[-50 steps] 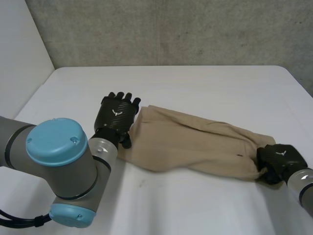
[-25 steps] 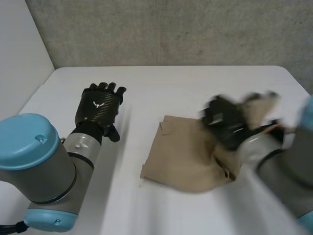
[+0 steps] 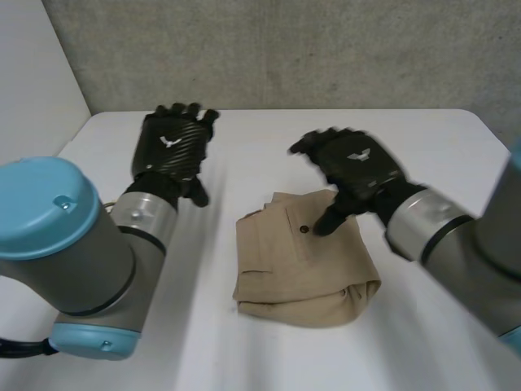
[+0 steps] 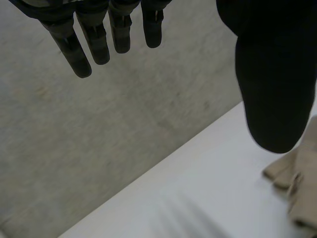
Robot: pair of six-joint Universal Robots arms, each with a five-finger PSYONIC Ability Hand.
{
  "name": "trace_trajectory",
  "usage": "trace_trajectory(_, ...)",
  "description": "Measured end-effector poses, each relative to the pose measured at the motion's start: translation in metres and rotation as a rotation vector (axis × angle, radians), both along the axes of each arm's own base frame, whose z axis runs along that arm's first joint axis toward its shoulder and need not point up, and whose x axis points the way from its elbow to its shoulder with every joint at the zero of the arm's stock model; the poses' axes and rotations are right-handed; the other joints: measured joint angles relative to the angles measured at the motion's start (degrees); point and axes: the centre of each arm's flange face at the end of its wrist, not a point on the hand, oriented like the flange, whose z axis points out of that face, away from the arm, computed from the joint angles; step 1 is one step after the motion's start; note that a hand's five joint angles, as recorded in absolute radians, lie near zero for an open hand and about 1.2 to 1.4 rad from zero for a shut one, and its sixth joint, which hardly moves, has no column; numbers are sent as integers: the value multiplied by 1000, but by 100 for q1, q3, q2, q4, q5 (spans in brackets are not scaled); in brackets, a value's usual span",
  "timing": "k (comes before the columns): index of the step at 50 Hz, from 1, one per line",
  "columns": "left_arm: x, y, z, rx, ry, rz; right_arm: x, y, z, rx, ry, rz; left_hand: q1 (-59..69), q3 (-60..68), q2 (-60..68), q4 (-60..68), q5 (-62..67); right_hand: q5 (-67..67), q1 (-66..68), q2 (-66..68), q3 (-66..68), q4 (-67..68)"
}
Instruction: Fold the shorts.
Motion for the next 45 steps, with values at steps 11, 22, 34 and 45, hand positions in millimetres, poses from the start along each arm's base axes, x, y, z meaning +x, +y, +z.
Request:
trace_trajectory(11, -47, 27, -46, 235, -72, -171, -29, -30, -45, 199, 106, -119, 0, 0, 0, 0, 0, 0, 0, 0, 0, 0)
trace_trajectory(22, -49, 25, -108, 431, -216, -160, -30, -44, -109, 263, 318, -153, 0, 0, -1, 0, 0, -6, -33, 1, 0, 0)
trace_trajectory(34, -43, 17, -44, 320, -120, -147, -29, -52, -39, 30, 274, -205, 0, 0, 0, 0, 0, -33, -50, 0, 0, 0)
trace_trajectory(45, 39, 1, 106, 107, 86, 44, -54, -33, 109, -201, -30, -412, 0, 0, 0, 0, 0, -33, -50, 0, 0, 0)
